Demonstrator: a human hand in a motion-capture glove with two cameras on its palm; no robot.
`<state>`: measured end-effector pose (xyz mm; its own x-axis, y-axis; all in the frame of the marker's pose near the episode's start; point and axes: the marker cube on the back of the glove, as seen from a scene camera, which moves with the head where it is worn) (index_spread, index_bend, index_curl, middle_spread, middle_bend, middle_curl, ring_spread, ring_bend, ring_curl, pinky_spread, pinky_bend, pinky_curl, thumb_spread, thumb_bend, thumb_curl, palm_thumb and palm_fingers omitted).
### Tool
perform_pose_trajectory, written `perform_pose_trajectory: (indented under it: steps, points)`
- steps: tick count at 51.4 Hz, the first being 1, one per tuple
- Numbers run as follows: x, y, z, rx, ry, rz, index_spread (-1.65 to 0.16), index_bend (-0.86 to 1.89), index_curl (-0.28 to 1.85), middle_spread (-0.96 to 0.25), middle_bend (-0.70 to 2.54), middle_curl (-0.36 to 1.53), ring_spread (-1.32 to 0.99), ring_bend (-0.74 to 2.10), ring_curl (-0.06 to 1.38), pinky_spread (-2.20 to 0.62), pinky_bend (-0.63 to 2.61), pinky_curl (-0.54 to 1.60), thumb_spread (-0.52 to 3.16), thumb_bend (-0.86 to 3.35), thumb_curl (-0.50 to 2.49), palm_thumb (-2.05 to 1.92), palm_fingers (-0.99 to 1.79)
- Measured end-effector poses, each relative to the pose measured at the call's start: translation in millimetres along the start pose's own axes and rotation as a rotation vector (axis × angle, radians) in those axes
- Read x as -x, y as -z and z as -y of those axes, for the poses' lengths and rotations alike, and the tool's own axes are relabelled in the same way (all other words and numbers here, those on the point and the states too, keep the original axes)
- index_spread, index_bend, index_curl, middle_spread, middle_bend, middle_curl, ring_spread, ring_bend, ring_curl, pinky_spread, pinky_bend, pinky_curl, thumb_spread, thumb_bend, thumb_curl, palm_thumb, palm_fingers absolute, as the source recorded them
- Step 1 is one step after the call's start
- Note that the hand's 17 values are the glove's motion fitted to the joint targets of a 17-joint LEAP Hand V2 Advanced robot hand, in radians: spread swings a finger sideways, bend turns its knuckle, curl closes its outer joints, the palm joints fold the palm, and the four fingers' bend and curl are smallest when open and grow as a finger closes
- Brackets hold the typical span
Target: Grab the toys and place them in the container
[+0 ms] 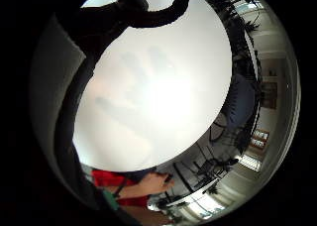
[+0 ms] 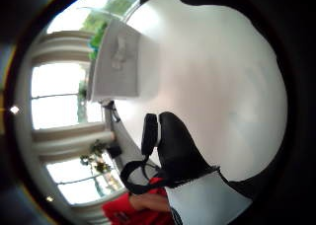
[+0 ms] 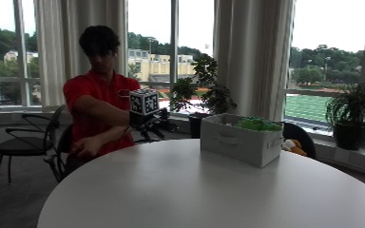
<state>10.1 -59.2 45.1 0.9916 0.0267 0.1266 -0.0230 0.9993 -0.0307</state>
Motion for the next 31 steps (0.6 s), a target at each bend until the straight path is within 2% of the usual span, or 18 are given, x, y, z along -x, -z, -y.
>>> perform_pose_trajectory:
  steps: [31]
  points:
    - [2,-15,1,-0.005,-0.053,-0.052,-0.4,0.17,0.29,-0.11,0.13,0.21,-0.12,0.42,0.31,0.05,1.0,0.32,1.22,-0.03,0.3,-0.02,-0.1]
